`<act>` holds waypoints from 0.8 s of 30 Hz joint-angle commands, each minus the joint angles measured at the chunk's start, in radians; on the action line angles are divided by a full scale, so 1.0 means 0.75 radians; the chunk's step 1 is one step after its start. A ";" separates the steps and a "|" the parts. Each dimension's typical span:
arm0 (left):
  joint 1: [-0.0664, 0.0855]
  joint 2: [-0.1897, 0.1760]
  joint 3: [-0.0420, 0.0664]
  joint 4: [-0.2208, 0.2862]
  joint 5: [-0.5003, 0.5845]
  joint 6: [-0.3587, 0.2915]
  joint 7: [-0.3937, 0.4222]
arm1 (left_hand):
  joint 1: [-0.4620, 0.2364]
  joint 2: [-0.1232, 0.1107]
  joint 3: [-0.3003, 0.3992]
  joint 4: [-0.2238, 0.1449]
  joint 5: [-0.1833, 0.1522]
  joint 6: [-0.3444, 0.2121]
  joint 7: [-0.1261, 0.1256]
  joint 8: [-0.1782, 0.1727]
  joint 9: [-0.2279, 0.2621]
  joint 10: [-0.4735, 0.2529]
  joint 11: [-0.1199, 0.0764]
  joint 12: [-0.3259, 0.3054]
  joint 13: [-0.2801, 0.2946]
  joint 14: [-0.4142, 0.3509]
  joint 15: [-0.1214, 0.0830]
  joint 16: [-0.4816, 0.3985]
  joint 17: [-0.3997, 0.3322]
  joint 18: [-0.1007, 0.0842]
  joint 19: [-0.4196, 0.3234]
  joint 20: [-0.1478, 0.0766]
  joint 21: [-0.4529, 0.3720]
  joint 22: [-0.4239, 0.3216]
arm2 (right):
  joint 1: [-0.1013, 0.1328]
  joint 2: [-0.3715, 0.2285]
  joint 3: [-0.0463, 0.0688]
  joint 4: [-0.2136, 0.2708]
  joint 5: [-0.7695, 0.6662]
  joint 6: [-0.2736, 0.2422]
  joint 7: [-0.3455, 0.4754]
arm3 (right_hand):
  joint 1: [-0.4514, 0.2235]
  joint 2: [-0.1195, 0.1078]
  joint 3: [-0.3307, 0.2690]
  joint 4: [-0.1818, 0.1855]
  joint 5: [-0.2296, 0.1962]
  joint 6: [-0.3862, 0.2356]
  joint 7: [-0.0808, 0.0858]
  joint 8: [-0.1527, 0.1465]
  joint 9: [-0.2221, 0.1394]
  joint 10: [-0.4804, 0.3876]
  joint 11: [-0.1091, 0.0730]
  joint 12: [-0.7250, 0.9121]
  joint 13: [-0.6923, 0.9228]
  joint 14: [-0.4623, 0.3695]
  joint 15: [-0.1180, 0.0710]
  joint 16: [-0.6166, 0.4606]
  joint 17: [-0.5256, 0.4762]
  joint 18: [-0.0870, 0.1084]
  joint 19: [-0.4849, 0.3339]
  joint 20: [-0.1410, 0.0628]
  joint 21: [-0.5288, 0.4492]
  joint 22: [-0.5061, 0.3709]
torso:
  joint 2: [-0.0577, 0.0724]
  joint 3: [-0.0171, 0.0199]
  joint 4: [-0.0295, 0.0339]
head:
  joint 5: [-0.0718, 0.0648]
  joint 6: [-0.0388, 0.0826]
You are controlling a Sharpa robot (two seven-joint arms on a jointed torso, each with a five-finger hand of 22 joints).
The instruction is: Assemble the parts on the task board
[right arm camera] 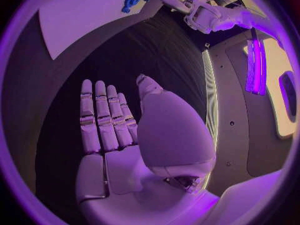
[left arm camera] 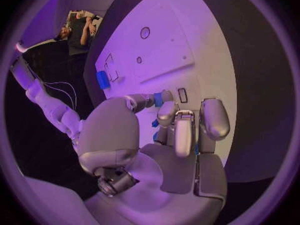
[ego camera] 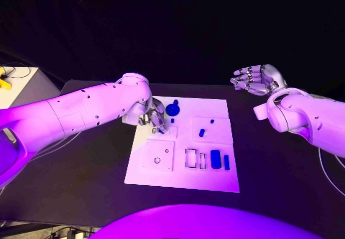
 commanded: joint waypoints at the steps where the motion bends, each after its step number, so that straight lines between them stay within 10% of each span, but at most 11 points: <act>1: -0.012 0.000 -0.011 0.002 -0.009 0.038 -0.005 | -0.004 0.013 0.271 -0.281 0.006 0.000 -0.007 0.003 0.002 0.004 -0.003 -0.002 -0.001 0.128 -0.002 0.003 0.314 -0.014 0.002 0.000 0.005 -0.001 | 0.000 0.000 0.000 0.003 -0.003 0.013 0.017 | -0.013 0.001 0.005 0.001 0.005 0.009 0.037 -0.005 -0.001 0.011 0.001 -0.005 -0.002 0.006 0.006 -0.009 -0.001 0.019 0.001 0.007 0.002 -0.001 | 0.000 -0.0005 0.0010 | 0.000 0.000; 24: -0.016 0.016 -0.023 -0.011 -0.012 -0.013 -0.007 | -0.086 0.042 0.181 -0.232 -0.010 0.018 -0.018 0.000 0.007 0.022 -0.009 0.000 0.005 0.132 -0.006 0.008 0.323 -0.015 0.003 -0.003 0.003 0.002 | 0.001 -0.004 0.000 0.008 -0.003 0.013 0.016 | -0.015 0.000 0.008 0.000 0.006 0.011 0.037 -0.007 -0.002 0.013 0.001 -0.008 -0.002 0.008 0.006 -0.010 -0.007 0.019 0.002 0.007 0.003 -0.006 | 0.000 0.0012 -0.0006 | -0.003 0.000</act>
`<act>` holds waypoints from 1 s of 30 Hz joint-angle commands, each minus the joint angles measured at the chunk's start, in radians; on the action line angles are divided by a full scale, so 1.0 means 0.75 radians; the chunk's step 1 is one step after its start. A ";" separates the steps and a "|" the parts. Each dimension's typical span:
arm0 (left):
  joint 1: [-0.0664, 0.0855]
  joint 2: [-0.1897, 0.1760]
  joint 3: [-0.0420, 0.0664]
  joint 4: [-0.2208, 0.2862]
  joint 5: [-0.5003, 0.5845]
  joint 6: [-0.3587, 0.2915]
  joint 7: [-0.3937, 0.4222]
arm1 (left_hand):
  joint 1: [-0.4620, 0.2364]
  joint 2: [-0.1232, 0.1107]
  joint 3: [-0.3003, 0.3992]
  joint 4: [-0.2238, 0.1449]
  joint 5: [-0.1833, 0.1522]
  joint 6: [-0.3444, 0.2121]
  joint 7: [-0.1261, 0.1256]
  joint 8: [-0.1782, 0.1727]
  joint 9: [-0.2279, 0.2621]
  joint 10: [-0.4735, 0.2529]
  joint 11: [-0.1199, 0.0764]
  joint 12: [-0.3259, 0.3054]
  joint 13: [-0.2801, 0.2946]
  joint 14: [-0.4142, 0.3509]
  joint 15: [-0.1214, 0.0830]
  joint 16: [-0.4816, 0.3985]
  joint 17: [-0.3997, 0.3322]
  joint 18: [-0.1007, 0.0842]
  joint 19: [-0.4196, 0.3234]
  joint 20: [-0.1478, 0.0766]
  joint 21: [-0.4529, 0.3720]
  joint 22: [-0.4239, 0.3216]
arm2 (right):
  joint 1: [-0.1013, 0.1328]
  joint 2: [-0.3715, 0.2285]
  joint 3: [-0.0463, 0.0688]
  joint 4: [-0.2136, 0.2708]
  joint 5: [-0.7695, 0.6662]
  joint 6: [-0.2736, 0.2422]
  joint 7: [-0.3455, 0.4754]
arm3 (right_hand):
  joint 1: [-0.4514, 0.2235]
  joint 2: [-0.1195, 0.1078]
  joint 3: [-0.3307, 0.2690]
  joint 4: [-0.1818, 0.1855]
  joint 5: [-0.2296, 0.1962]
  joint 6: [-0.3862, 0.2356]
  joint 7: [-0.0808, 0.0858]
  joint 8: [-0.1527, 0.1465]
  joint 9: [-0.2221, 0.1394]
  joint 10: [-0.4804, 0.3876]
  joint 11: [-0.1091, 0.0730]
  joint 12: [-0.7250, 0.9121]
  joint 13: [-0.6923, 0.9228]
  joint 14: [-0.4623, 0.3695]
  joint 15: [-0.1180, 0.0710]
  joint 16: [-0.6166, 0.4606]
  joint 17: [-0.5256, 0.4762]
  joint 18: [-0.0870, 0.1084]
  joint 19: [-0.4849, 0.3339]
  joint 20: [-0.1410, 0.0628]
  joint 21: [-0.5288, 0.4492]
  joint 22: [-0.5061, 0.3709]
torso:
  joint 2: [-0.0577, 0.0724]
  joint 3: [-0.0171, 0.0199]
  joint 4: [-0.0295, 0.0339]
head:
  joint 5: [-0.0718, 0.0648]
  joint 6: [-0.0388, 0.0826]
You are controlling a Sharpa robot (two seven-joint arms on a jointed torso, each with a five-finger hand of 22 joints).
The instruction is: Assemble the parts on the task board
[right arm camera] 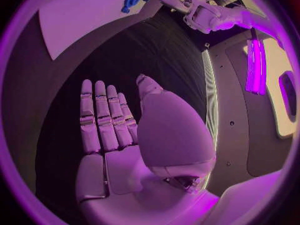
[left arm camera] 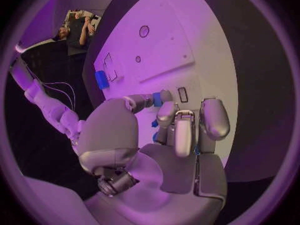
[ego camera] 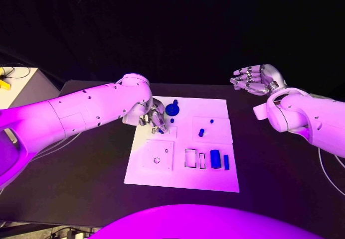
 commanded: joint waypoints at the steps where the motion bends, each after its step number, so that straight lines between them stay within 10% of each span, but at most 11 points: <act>1: -0.017 0.006 -0.013 -0.003 -0.004 0.004 -0.007 | -0.028 -0.002 0.181 -0.201 -0.008 0.000 -0.015 -0.010 -0.001 0.007 -0.001 0.000 0.000 0.132 -0.007 0.009 0.323 -0.015 0.003 -0.004 0.002 0.002 | 0.000 -0.001 0.000 0.004 -0.003 0.013 0.016 | -0.015 0.000 0.008 0.000 0.006 0.006 0.033 -0.007 -0.001 0.013 0.001 -0.008 -0.002 0.003 0.002 -0.005 -0.001 0.019 0.002 0.007 0.003 -0.001 | -0.001 0.0005 0.0009 | -0.001 0.000; 30: -0.018 0.005 -0.014 -0.009 0.004 0.004 -0.007 | -0.142 -0.013 0.023 -0.094 -0.020 0.026 -0.025 -0.024 -0.007 0.007 -0.008 0.002 0.006 0.132 -0.014 0.009 0.324 -0.015 0.007 -0.011 -0.002 0.004 | 0.001 -0.004 0.000 0.009 -0.003 0.014 0.015 | -0.016 0.000 0.009 0.000 0.006 0.006 0.032 -0.007 -0.001 0.014 0.000 -0.009 -0.002 0.003 0.002 -0.005 -0.003 0.019 0.002 0.007 0.003 -0.003 | -0.001 -0.0004 0.0014 | -0.001 0.000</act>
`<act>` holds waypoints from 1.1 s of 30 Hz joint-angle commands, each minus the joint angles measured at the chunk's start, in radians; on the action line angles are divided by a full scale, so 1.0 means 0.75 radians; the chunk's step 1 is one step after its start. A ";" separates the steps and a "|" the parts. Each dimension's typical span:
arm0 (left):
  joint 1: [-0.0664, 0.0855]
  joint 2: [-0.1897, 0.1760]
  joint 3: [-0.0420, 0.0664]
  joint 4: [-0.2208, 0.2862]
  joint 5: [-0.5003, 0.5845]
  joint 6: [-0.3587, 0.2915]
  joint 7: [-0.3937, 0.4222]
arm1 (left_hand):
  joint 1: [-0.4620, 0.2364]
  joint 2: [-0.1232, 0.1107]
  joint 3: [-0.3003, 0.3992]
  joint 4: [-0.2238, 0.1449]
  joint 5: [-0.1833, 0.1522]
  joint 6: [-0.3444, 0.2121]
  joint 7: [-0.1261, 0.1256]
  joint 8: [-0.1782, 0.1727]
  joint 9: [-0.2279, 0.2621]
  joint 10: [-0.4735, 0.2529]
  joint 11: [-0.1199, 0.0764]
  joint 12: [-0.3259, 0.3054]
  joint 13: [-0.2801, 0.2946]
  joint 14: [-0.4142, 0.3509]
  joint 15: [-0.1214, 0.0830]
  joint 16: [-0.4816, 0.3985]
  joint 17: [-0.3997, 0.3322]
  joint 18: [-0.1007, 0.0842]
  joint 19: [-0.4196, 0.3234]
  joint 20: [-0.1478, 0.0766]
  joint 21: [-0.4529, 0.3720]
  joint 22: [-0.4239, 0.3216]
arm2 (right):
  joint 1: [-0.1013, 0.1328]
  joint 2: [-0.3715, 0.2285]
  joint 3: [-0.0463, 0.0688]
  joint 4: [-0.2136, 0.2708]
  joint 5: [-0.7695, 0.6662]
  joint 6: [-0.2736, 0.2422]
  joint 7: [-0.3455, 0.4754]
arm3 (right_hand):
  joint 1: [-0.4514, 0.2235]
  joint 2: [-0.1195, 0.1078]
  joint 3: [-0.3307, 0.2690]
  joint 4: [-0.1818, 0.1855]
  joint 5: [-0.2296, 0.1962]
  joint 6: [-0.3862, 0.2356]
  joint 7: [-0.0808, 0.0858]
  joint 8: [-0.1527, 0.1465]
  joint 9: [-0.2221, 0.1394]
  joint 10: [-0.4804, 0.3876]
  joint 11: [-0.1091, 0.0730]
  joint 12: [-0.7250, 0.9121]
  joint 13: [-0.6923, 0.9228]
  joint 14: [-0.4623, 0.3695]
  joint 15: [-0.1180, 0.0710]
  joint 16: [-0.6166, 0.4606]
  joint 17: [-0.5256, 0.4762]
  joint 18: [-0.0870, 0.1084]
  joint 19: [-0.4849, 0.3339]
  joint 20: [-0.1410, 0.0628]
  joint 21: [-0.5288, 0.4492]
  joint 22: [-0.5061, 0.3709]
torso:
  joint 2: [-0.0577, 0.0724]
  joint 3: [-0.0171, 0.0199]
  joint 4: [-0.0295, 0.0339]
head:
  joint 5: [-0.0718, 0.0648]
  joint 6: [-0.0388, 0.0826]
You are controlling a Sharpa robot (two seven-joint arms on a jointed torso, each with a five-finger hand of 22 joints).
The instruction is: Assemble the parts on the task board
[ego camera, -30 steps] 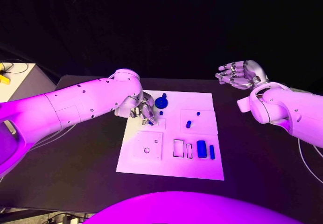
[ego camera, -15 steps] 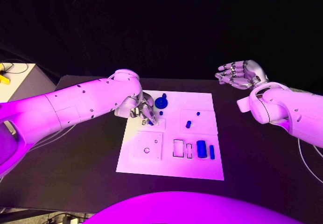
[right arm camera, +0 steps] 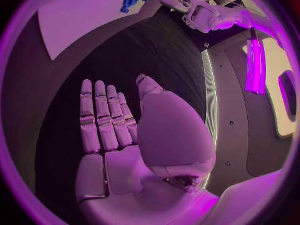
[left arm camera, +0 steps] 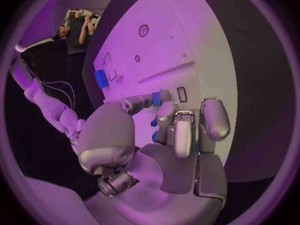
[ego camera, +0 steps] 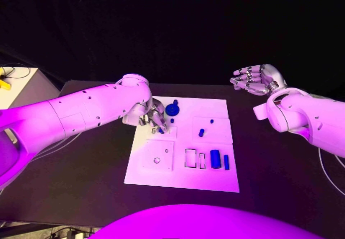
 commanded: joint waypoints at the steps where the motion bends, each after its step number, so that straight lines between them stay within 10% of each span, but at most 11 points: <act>1: -0.016 0.004 -0.011 -0.002 0.000 0.015 -0.007 | -0.016 -0.002 -0.024 0.010 -0.010 0.007 -0.003 -0.007 -0.002 0.001 -0.003 0.002 0.000 0.127 -0.008 0.004 0.324 -0.015 0.002 -0.006 -0.003 0.001 | 0.000 0.000 0.000 0.003 -0.003 0.014 0.015 | -0.016 0.000 0.009 0.000 0.006 0.006 0.033 -0.007 -0.002 0.010 -0.003 -0.009 -0.002 0.003 0.002 -0.005 -0.001 0.019 0.002 0.007 0.003 -0.001 | 0.000 0.0003 -0.0001 | 0.000 0.000; 33: -0.016 0.006 -0.011 0.000 0.000 0.012 -0.006 | -0.047 -0.013 -0.228 0.115 -0.022 0.018 -0.001 -0.020 -0.003 -0.007 -0.001 0.000 -0.005 0.124 -0.008 -0.001 0.317 -0.016 0.005 -0.006 -0.006 0.003 | 0.000 -0.001 0.000 0.001 -0.006 0.019 0.008 | -0.016 -0.002 0.011 -0.001 0.006 0.008 0.032 -0.008 -0.002 0.013 -0.004 -0.010 -0.001 0.003 0.002 -0.006 -0.005 0.019 0.001 0.007 0.002 -0.004 | 0.001 0.0002 -0.0009 | -0.004 0.000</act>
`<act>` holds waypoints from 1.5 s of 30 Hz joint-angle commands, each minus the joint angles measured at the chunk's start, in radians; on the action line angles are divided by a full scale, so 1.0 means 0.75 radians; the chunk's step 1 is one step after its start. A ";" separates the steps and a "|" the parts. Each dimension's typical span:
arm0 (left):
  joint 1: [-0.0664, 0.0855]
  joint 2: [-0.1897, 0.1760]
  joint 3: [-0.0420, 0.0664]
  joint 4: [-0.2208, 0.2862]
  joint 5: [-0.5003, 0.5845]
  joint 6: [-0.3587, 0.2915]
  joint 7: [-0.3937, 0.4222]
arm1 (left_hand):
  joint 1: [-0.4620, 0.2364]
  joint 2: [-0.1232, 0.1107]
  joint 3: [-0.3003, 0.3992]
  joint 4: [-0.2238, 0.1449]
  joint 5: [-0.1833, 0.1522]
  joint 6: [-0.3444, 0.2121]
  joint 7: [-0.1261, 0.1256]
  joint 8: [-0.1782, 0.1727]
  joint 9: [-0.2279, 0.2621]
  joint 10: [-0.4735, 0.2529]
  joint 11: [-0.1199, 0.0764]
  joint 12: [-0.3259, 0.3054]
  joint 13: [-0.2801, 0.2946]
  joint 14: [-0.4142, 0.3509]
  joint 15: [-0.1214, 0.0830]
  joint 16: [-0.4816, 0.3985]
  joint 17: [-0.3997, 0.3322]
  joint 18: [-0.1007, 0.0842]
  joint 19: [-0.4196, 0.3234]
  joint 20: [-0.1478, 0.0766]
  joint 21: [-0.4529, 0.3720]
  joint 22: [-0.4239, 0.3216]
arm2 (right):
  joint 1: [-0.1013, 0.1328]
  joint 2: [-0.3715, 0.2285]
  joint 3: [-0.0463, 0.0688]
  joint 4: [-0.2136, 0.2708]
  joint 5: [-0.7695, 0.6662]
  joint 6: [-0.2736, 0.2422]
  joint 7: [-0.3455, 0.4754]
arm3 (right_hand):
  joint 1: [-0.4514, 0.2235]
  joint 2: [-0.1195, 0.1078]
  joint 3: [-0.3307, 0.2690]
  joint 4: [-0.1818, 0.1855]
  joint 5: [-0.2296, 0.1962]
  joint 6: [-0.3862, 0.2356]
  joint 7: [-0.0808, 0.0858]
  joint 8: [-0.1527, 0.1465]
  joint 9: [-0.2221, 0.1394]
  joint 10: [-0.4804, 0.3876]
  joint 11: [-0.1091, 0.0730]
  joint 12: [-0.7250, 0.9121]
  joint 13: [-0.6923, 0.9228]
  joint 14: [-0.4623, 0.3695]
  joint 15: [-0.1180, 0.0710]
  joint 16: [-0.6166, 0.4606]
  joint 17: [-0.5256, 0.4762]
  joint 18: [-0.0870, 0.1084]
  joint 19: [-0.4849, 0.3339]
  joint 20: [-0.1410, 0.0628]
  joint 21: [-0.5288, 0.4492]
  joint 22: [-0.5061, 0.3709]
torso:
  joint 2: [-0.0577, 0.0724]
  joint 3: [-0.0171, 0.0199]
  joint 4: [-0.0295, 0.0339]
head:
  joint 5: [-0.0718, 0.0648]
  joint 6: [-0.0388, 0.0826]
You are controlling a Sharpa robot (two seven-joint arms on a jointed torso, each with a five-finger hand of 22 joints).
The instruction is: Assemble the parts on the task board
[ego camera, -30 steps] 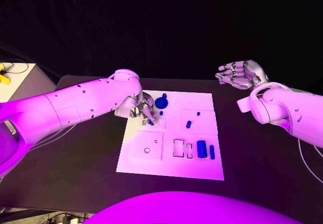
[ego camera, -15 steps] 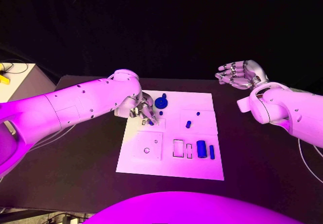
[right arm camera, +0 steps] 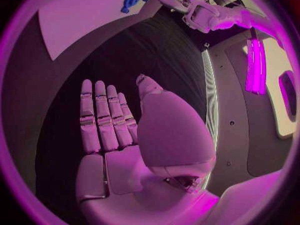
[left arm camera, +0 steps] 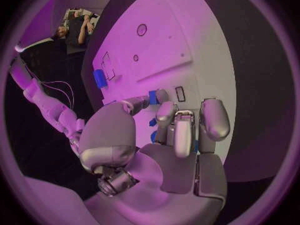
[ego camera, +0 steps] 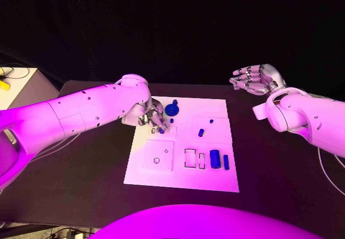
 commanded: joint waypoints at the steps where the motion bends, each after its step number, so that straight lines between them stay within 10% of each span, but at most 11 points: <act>1: -0.015 0.005 -0.009 0.003 0.001 0.016 -0.001 | -0.008 0.002 -0.012 0.004 -0.006 0.005 0.002 -0.005 -0.001 -0.007 -0.001 -0.001 -0.002 0.124 -0.008 -0.001 0.317 -0.016 0.005 -0.006 -0.006 0.001 | 0.000 0.000 0.000 0.001 -0.006 0.017 0.011 | -0.016 -0.002 0.007 0.003 0.006 0.008 0.032 -0.008 -0.002 0.008 0.001 -0.005 -0.001 0.003 0.002 -0.007 -0.001 0.019 0.001 0.007 0.002 -0.002 | 0.001 -0.0002 -0.0002 | 0.000 0.000; 27: -0.015 -0.027 0.006 0.035 -0.061 -0.001 0.003 | 0.011 -0.018 -0.175 0.068 -0.018 0.008 0.000 -0.012 0.001 -0.007 -0.002 0.001 0.001 0.124 -0.008 -0.001 0.317 -0.016 0.007 -0.007 -0.009 0.002 | 0.000 -0.005 0.000 0.002 -0.005 0.018 0.011 | -0.016 -0.004 0.009 0.002 0.006 0.010 0.032 -0.008 -0.002 0.010 0.001 -0.006 -0.001 0.002 0.002 -0.007 -0.005 0.019 0.000 0.008 0.002 -0.004 | -0.001 -0.0005 0.0007 | -0.007 0.000; 45: -0.015 -0.077 0.072 0.116 -0.054 -0.007 0.005 | 0.014 -0.017 -0.182 0.070 -0.018 0.010 0.000 -0.012 0.001 -0.007 -0.003 0.001 -0.001 0.124 -0.009 -0.001 0.317 -0.016 0.007 -0.007 -0.009 0.003 | 0.000 -0.004 0.000 -0.001 -0.005 0.018 0.013 | -0.019 -0.004 0.009 0.003 0.006 0.010 0.032 -0.009 -0.003 0.011 0.001 -0.007 -0.001 0.003 0.002 -0.008 -0.007 0.019 0.000 0.008 0.002 -0.006 | -0.001 -0.0013 0.0015 | -0.006 0.000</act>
